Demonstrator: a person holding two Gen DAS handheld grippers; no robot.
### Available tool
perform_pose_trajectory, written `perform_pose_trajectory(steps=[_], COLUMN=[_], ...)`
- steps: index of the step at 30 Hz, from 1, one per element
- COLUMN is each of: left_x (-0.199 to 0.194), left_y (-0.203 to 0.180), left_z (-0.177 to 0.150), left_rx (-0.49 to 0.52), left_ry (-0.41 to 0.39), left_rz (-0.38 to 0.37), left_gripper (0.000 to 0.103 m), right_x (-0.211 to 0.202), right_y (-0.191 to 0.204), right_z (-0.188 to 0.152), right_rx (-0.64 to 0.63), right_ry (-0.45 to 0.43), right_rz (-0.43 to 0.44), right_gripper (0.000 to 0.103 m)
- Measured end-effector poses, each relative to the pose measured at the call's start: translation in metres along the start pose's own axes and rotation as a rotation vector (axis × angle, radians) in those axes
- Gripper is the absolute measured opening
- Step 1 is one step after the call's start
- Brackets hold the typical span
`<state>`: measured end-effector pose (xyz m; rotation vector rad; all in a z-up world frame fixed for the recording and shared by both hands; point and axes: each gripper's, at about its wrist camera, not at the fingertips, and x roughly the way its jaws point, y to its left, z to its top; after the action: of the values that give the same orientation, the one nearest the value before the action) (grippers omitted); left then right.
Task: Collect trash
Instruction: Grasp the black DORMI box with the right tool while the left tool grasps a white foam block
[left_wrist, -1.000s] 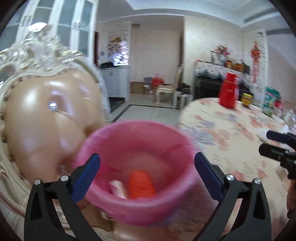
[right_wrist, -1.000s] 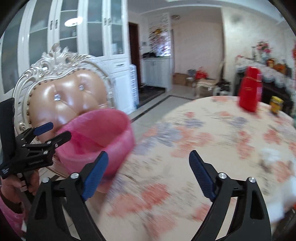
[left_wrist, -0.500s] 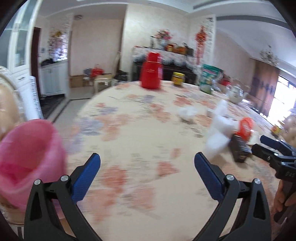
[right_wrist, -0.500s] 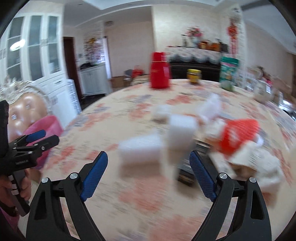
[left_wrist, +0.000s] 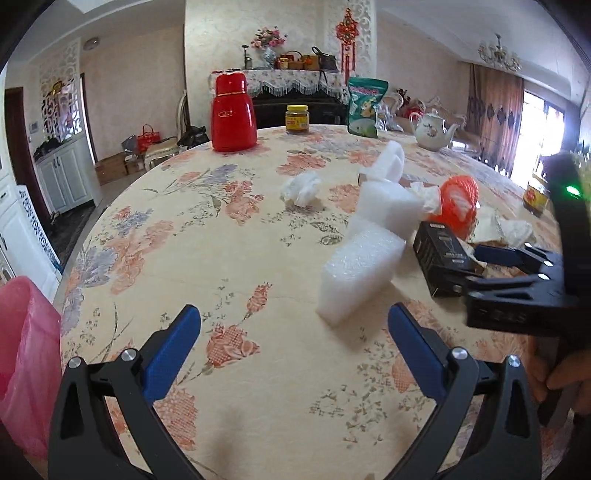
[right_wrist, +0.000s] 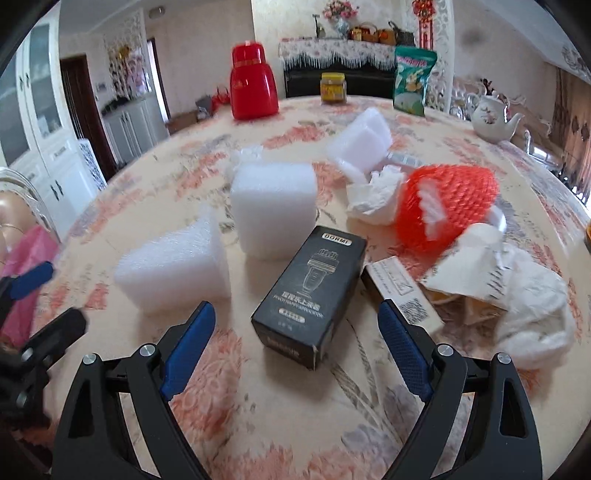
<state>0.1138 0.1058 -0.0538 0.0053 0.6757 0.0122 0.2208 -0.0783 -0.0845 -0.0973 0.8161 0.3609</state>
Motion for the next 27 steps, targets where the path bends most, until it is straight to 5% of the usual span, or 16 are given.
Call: perform_pose_trajectory(steps=[5,8,12,15,22,27], left_x=[0.013,0.025,0.046,0.065,0.075,0.058], left_y=[-0.001,-0.008,-0.021,-0.031,-0.045,-0.048], left_z=[0.006,0.012,0.023,0.031,0.033,0.025], left_rx=[0.01,0.029,0.052,0.077,0.071,0.041], left_ry=[0.018,0.029,0.06,0.099,0.133,0.09], left_rz=[-0.026,-0.046,-0.066,-0.095,-0.162,-0.159], left_gripper=[0.098,0.098,0.097,0.087,0.037,0.036], right_x=[0.015,0.009,-0.001,-0.005,-0.012,-0.01], right_y=[-0.011,-0.028,-0.043,-0.052,-0.049,-0.05], right_z=[0.002,0.0,-0.004,-0.005,-0.003,-0.004], right_rx=[0.048,0.104,0.128,0.157,0.12,0.121], right_ry=[0.062,0.036,-0.001,-0.009,-0.044,-0.039], right_rz=[0.024,0.056,0.079,0.085,0.045,0.058], right_gripper=[0.049,0.039,0.038,0.038,0.038,0.038])
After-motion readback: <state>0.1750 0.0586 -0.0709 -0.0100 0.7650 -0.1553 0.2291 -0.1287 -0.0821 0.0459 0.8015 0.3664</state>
